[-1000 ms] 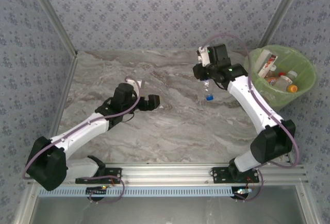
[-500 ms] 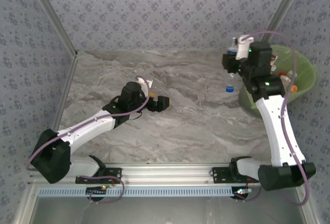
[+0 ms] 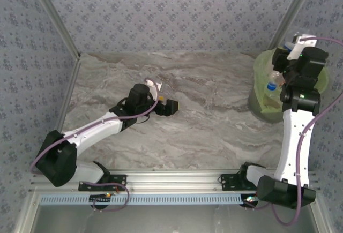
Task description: Put the plastic bottles in the bin
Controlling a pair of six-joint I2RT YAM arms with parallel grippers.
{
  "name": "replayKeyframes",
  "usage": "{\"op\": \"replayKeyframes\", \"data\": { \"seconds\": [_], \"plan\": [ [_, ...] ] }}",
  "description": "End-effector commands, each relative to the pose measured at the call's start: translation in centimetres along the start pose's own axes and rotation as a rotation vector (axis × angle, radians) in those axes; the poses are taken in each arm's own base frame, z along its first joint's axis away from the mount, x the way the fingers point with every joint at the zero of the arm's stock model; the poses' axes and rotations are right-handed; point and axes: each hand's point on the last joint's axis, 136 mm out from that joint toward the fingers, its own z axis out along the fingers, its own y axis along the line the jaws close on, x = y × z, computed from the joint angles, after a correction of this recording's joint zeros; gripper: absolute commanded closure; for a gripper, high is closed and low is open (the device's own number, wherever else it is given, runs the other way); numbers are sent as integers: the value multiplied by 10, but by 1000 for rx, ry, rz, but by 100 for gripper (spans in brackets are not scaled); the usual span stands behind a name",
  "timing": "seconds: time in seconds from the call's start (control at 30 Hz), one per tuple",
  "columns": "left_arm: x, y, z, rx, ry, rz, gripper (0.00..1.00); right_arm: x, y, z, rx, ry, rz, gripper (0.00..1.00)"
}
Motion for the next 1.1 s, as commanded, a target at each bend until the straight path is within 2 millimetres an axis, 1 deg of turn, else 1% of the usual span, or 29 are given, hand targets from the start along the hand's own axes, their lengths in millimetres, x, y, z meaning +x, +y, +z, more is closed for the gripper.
{"op": "replayKeyframes", "data": {
  "seconds": [0.0,0.07,0.13,0.2,0.3,0.4,0.47,0.57,0.67,0.73,0.8,0.87,0.9,0.97,1.07],
  "plan": [
    [-19,-17,1,47,-37,41,1,-36,-25,1,108,-126,9,59],
    [-19,-16,1,44,-35,38,1,-39,-41,7,183,-138,3,59],
    [-19,-15,1,41,-35,36,1,-40,-50,14,221,-142,-18,59],
    [-19,-15,0,37,-35,33,1,-37,-58,22,250,-135,-36,59],
    [-19,-15,-2,33,-33,33,1,-33,-76,32,305,-122,-49,59],
    [-19,-14,-3,27,-33,35,1,-29,-97,36,365,-116,-49,59],
    [-18,-14,-3,24,-32,35,1,-35,-102,34,392,-146,-60,59],
    [-19,-13,-2,23,-32,34,1,-40,-106,31,410,-171,-35,59],
    [-19,-13,1,27,-28,30,1,-38,-100,33,381,-196,-56,59],
    [-20,-14,3,32,-28,28,1,-34,-96,33,399,-223,-107,59],
    [-19,-14,4,34,-24,24,1,-28,-98,32,469,-245,-181,59],
    [-19,-15,5,36,-22,22,1,-28,-100,27,543,-290,-248,59],
    [-19,-15,5,37,-21,22,1,-18,-101,29,555,-280,-267,59],
    [-18,-14,6,34,-13,21,1,-16,-104,26,586,-296,-289,58],
    [-19,-14,8,34,-11,18,1,-13,-104,26,596,-301,-328,58]
  ]
}}
